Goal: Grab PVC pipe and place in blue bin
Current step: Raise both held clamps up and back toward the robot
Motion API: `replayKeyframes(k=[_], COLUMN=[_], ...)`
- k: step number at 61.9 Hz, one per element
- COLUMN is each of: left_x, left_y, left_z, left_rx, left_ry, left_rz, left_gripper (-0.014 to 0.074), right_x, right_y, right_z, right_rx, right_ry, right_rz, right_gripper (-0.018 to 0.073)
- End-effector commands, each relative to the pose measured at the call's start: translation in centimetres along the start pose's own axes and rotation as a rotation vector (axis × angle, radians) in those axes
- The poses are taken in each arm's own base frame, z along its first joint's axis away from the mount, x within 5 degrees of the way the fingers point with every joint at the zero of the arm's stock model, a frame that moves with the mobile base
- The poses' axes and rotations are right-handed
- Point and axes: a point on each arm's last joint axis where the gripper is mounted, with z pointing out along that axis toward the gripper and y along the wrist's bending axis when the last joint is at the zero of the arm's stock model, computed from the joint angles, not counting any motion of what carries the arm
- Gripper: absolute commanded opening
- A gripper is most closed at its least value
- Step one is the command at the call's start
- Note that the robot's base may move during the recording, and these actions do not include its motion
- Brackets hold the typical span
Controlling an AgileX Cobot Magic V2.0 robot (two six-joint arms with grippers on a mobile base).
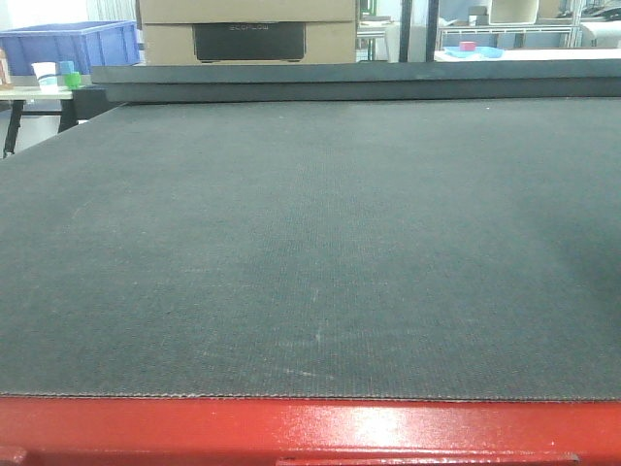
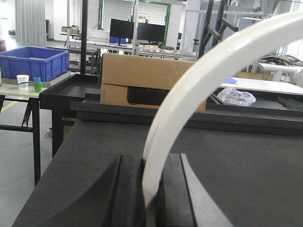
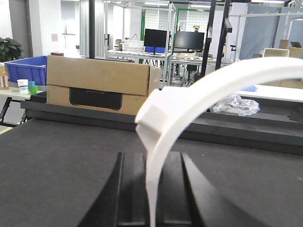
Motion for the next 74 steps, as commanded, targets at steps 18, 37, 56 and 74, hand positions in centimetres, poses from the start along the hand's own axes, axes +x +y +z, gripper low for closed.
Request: replayKeyframes(k=[18, 37, 56, 74], left_x=[-0.28, -0.28, -0.28, -0.28], left_y=[-0.04, -0.04, -0.04, -0.04], left_z=[-0.17, -0.17, -0.17, -0.17], left_rx=[0.003, 0.003, 0.003, 0.003], left_ry=[-0.022, -0.022, -0.022, -0.022], left_rz=[-0.006, -0.006, -0.006, -0.006], left_gripper=[-0.0111, -0.0111, -0.0111, -0.0111], right_x=[-0.27, -0.27, -0.27, -0.27], right_y=[0.06, 0.06, 0.06, 0.06], right_z=[-0.17, -0.17, -0.17, -0.17], right_rx=[-0.006, -0.006, -0.006, -0.006], right_ry=[-0.034, -0.034, -0.034, -0.034], right_rz=[-0.011, -0.011, -0.011, -0.011], right_gripper=[-0.0159, -0.0159, -0.0159, -0.0159])
